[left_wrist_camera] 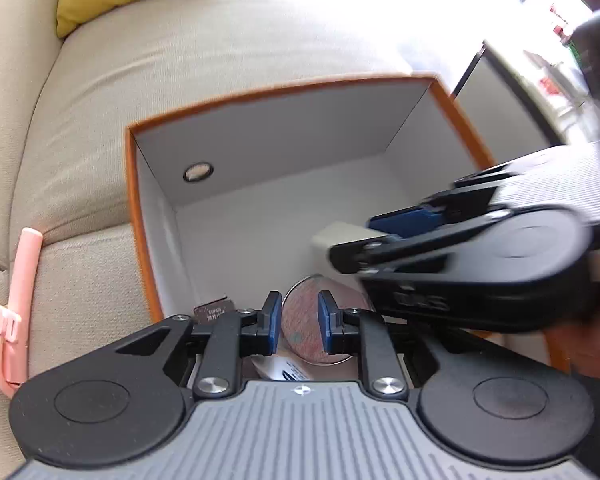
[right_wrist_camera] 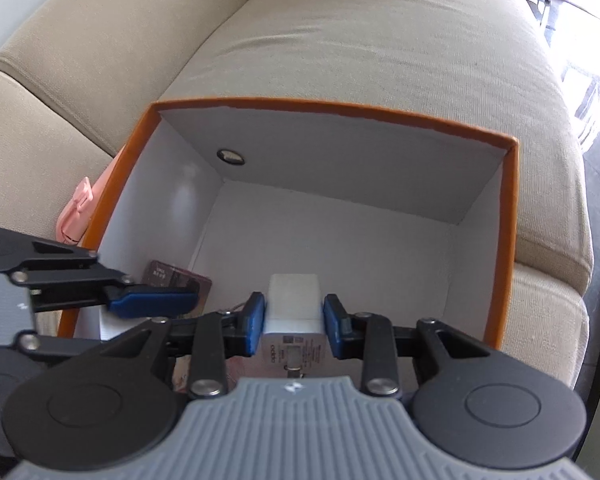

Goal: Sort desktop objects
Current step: 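Lower both items into the box and open both grippers, then withdraw both grippers from the box toward the selfie stick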

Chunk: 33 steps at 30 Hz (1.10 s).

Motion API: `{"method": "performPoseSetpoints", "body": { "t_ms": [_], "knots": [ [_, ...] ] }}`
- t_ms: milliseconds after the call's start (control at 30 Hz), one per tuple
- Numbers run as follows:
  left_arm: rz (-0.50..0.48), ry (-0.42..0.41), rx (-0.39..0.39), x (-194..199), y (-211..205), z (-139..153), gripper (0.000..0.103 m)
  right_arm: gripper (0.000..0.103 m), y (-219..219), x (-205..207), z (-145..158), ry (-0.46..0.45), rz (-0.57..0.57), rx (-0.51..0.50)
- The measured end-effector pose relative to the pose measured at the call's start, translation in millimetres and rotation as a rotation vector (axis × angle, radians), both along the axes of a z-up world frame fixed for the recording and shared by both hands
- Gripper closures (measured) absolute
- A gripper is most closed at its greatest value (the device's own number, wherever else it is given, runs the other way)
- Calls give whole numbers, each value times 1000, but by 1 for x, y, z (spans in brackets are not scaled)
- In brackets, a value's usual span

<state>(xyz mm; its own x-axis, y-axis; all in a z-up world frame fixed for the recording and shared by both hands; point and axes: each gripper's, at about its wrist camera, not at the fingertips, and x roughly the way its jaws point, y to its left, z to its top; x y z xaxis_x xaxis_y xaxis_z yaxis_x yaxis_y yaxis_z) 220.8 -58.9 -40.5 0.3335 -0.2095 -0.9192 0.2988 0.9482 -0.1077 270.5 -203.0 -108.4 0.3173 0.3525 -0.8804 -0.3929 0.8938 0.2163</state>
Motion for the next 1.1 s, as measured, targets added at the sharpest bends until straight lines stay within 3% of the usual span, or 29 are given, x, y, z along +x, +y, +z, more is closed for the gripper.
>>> {"method": "performPoseSetpoints", "body": {
  "t_ms": [100,267,367,500,733,933,1100],
  "knots": [
    [36,-38,-11,-12,25,14,81,69,1,6,-8,13,-17,11],
    [133,-113,-116,-24,49,36,81,69,3,1,-21,59,-19,-9],
    [178,-144,-125,-30,57,41,81,69,0,-6,-21,79,-18,6],
    [207,-139,-154,-31,65,41,80,69,-2,-12,-23,143,-19,51],
    [251,-137,-187,-39,73,30,81,69,7,-23,-21,108,-48,64],
    [278,-146,-234,-48,82,28,81,69,28,-37,-22,62,-23,-13],
    [292,-154,-261,-53,87,29,81,66,23,-34,-21,100,-68,53]
  ]
}}
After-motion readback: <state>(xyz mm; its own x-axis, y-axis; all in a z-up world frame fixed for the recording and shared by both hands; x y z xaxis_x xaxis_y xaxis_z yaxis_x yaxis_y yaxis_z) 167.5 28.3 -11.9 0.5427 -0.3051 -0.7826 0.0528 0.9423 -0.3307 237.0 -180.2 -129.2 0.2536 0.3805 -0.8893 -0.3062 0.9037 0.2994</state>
